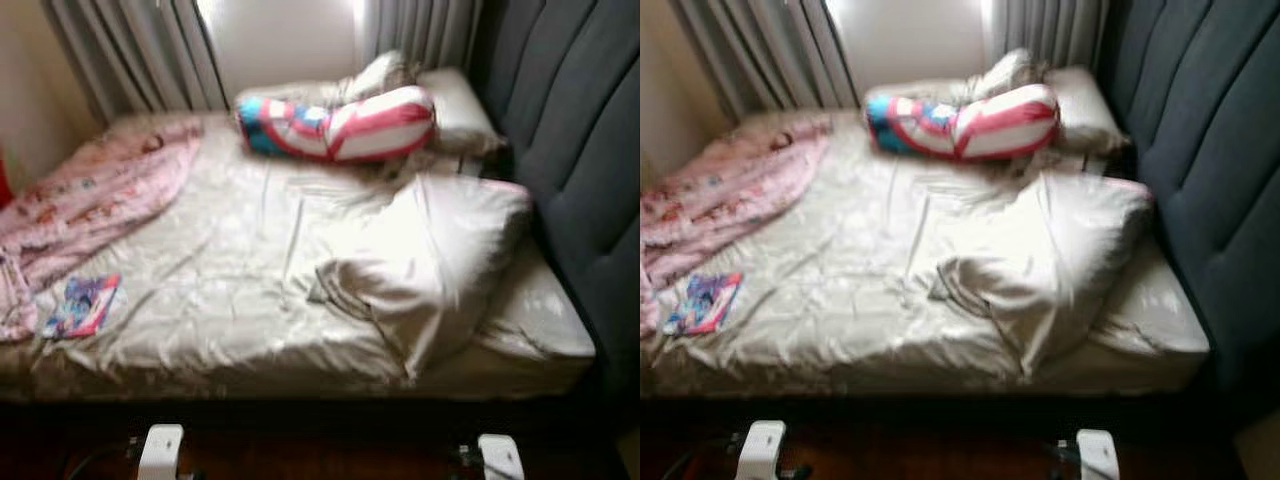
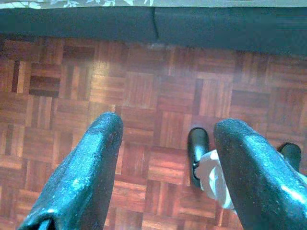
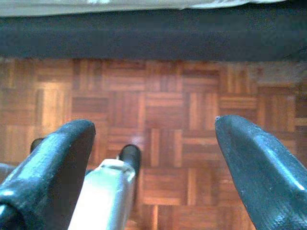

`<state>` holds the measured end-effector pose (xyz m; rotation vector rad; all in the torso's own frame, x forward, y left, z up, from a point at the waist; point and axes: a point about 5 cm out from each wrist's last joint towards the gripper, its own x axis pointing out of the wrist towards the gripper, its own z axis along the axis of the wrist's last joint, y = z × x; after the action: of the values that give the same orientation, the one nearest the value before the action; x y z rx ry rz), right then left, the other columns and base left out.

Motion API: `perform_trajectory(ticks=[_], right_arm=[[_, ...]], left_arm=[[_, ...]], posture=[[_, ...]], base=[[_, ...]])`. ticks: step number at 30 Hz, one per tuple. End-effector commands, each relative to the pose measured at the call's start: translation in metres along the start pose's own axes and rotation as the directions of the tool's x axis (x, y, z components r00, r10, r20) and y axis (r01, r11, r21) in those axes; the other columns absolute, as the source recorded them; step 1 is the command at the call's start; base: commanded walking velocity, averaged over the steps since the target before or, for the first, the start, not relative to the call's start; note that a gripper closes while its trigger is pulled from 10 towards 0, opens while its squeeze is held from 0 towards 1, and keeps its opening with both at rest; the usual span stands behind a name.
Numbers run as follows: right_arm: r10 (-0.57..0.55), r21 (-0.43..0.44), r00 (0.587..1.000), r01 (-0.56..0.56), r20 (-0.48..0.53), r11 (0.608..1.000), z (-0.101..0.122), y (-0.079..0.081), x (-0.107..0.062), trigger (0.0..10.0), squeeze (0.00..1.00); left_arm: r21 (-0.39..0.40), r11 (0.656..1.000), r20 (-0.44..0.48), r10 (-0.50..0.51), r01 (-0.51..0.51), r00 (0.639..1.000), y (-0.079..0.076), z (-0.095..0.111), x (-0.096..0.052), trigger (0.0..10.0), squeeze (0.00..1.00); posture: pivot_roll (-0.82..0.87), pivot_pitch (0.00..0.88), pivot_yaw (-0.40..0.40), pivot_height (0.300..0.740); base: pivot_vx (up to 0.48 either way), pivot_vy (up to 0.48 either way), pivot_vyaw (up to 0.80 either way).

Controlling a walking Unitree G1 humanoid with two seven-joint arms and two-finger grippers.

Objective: Clean up the room

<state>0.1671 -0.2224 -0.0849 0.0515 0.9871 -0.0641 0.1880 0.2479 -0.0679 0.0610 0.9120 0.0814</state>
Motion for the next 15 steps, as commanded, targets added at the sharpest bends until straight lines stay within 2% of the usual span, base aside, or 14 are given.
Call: perform_trajectory(ticks=[1, 11, 15], right_arm=[[0.011, 0.009, 1.000, -0.011, 0.007, 1.000, 0.0019, 0.0054, 0.0013, 10.0, 0.00], [0.009, 0.009, 1.000, -0.010, 0.010, 1.000, 0.0024, 0.0049, 0.0012, 10.0, 0.00], [0.009, 0.012, 1.000, -0.009, 0.013, 1.000, 0.0026, 0.0049, 0.0012, 10.0, 0.00]], left_arm=[[0.008, 1.000, -0.011, 0.010, -0.010, 1.000, 0.0043, -0.0014, -0.0009, 10.0, 0.00], [-0.001, 1.000, -0.014, 0.000, 0.000, 1.000, 0.0031, -0.0017, -0.0007, 10.0, 0.00], [-0.001, 1.000, -0.016, -0.002, 0.002, 1.000, 0.0029, -0.0018, -0.0007, 10.0, 0.00]], posture=[[0.06, 0.021, 0.023, 0.740], [0.06, 0.023, 0.021, 0.740], [0.06, 0.020, 0.020, 0.740]], base=[[0.000, 0.000, 0.00], [0.000, 0.000, 0.00], [0.280, 0.000, 0.00]])
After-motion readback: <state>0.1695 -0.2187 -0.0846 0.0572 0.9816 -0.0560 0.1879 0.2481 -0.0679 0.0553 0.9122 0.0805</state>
